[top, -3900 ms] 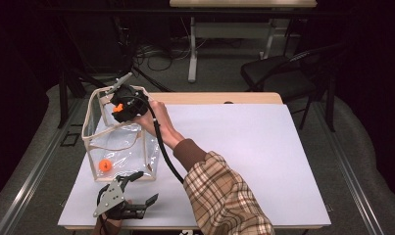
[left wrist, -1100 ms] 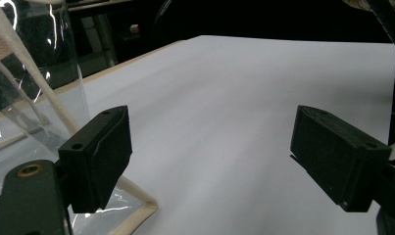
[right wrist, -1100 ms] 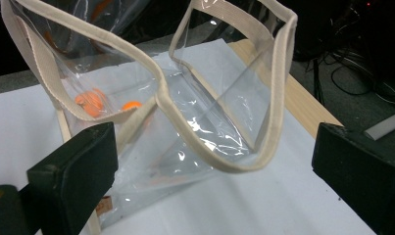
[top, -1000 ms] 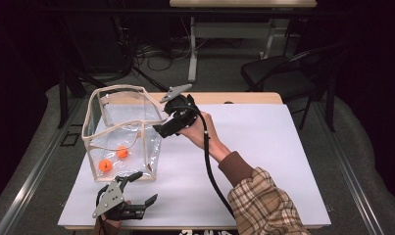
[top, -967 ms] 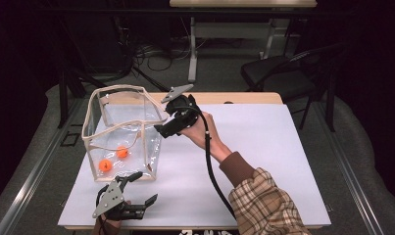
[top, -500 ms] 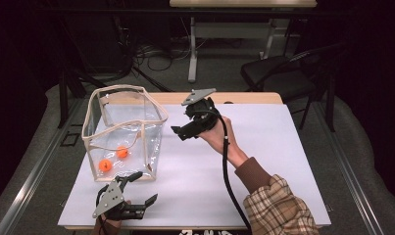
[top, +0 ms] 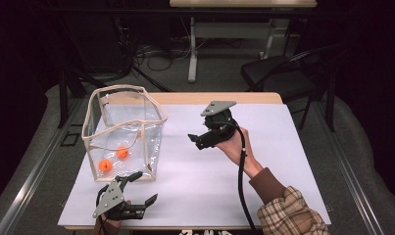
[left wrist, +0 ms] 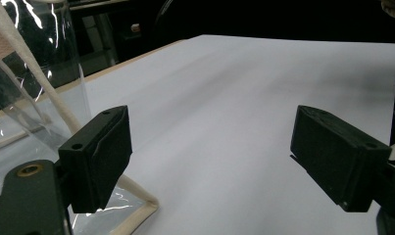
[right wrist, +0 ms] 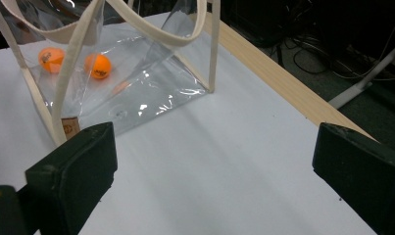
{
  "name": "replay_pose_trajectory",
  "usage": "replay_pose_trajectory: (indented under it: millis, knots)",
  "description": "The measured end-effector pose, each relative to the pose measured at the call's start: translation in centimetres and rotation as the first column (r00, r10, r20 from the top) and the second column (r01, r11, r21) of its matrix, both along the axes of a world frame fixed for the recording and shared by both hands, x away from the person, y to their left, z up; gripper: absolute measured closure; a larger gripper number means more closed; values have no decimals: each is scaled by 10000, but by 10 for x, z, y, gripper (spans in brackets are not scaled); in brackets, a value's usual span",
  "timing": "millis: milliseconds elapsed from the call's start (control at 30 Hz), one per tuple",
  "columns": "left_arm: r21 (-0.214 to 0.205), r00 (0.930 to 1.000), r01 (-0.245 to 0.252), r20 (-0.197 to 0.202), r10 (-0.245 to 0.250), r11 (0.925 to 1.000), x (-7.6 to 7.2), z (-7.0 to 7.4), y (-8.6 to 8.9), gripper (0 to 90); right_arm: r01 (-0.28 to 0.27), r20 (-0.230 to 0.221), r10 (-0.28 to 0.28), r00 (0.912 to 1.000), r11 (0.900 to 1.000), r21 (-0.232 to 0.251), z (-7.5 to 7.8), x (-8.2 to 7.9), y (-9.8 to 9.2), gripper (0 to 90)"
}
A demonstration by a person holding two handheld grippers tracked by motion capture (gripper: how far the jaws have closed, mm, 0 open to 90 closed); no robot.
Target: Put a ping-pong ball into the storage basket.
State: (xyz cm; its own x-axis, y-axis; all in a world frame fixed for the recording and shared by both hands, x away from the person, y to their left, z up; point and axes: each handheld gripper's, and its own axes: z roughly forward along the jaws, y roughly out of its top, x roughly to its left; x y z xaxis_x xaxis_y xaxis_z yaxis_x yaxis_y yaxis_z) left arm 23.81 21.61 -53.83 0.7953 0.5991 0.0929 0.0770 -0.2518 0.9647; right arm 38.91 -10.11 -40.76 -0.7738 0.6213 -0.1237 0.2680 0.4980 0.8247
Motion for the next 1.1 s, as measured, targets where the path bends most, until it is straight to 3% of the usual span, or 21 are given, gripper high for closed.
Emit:
replay_pose_trajectory:
  millis: [600,1100]
  knots:
    - [18,10000,-5,-12,5,10000,0,0,0,155,489,212,-490,9986,9988,41,-27,-35,-48,26]
    - [32,10000,-10,-7,10,10000,0,0,0,155,693,547,-695,9961,9976,62,-48,-66,-75,29]
